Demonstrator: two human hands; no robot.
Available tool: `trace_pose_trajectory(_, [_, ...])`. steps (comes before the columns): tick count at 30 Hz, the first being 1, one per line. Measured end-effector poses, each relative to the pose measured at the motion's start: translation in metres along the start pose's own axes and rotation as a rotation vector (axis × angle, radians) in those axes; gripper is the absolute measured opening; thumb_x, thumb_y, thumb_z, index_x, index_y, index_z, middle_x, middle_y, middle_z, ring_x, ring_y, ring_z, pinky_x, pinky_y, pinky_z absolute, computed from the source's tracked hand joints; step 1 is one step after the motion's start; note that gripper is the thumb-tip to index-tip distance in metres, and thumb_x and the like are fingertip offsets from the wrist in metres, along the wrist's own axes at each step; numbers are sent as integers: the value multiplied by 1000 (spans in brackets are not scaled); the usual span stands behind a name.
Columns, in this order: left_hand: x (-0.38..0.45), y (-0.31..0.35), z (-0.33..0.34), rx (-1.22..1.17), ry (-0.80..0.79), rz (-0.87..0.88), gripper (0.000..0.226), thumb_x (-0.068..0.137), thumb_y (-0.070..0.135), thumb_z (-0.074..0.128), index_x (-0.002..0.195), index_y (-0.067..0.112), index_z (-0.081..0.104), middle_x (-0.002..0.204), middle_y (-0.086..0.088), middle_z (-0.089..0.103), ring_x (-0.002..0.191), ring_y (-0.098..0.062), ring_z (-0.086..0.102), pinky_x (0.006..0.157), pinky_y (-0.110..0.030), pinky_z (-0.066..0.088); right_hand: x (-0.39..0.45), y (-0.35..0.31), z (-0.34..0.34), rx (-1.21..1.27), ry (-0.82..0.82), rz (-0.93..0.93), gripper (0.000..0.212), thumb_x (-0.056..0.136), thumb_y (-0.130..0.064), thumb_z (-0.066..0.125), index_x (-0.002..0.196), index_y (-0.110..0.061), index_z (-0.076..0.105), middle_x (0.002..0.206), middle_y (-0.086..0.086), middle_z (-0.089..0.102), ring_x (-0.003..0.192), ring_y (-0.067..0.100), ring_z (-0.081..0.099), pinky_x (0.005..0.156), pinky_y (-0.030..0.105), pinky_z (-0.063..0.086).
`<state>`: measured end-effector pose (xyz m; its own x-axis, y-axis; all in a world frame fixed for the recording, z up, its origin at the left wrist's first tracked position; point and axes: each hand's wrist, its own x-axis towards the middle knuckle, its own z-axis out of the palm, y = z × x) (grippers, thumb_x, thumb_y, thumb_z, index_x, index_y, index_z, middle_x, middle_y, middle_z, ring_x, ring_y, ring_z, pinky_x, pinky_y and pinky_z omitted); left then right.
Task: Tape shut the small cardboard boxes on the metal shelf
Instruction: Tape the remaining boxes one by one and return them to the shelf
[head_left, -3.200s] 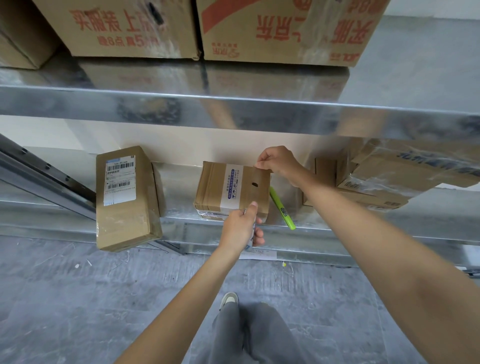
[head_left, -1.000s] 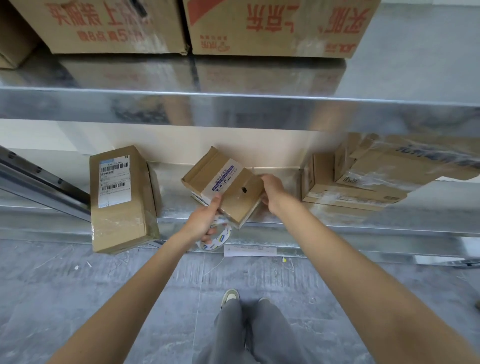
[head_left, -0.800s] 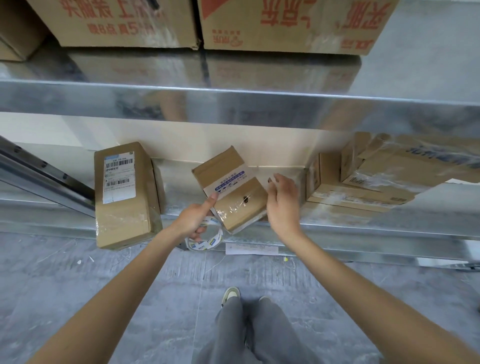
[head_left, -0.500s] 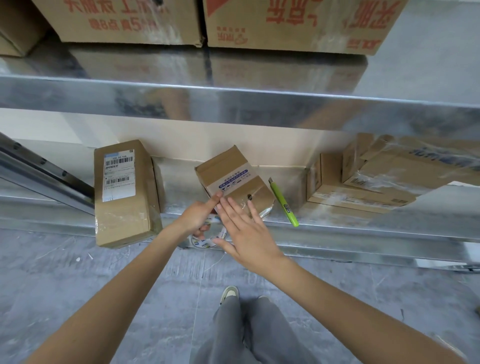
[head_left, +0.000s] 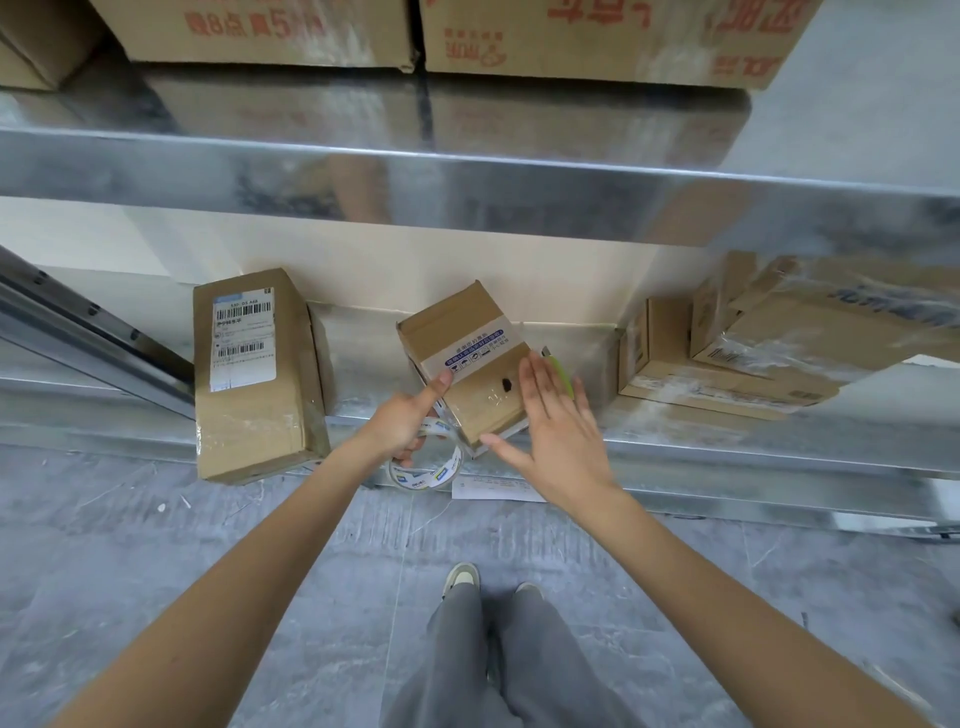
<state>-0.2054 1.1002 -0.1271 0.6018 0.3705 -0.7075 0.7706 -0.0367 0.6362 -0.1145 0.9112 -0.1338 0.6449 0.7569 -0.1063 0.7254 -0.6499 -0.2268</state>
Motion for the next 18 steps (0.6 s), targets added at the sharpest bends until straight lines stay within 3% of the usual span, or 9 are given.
trace_pose_trajectory(4, [-2,-1,0,24,28,0,79,81,82,34,84,8,60,40,1,27,34,-15,26,42,-21,36,3,-3,2,175,-19,204,131,64,-95,27,152,-6,-11,162,12,-2,150,17,5,119,44,-7])
trace_pose_trajectory(8, [-3,-3,1,24,78,22,86,77,84,35,97,5,61,36,4,27,30,-13,26,36,-19,34,9,-6,-5,94,-8,220,140,54,-101,15,152,-4,-10,162,13,-8,149,26,-11,119,53,-6])
trace_pose_trajectory(11, [-6,-5,5,-3,125,67,91,69,90,34,90,5,59,36,8,29,29,-11,29,37,-18,35,14,-17,-7,118,-33,178,144,51,-99,37,152,-6,-10,161,18,-4,148,34,-1,118,50,6])
trace_pose_trajectory(15, [-23,-17,10,-22,226,141,94,62,99,31,81,12,60,52,6,56,50,-12,52,64,-31,46,18,-25,-5,181,-53,180,144,53,-81,68,152,-4,-3,155,21,14,140,36,20,114,43,23])
trace_pose_trajectory(17, [-35,-31,13,-118,290,227,77,61,91,46,89,21,61,84,13,66,79,-4,61,80,-28,46,18,-26,-7,234,-29,197,143,52,-76,73,152,-4,0,149,19,21,137,34,22,113,41,24])
trace_pose_trajectory(18, [-42,-38,16,-196,304,257,70,60,84,56,99,27,59,101,14,63,96,1,58,89,-26,45,18,-26,-7,271,-18,207,143,52,-74,75,152,-4,1,149,18,22,138,33,21,113,40,24])
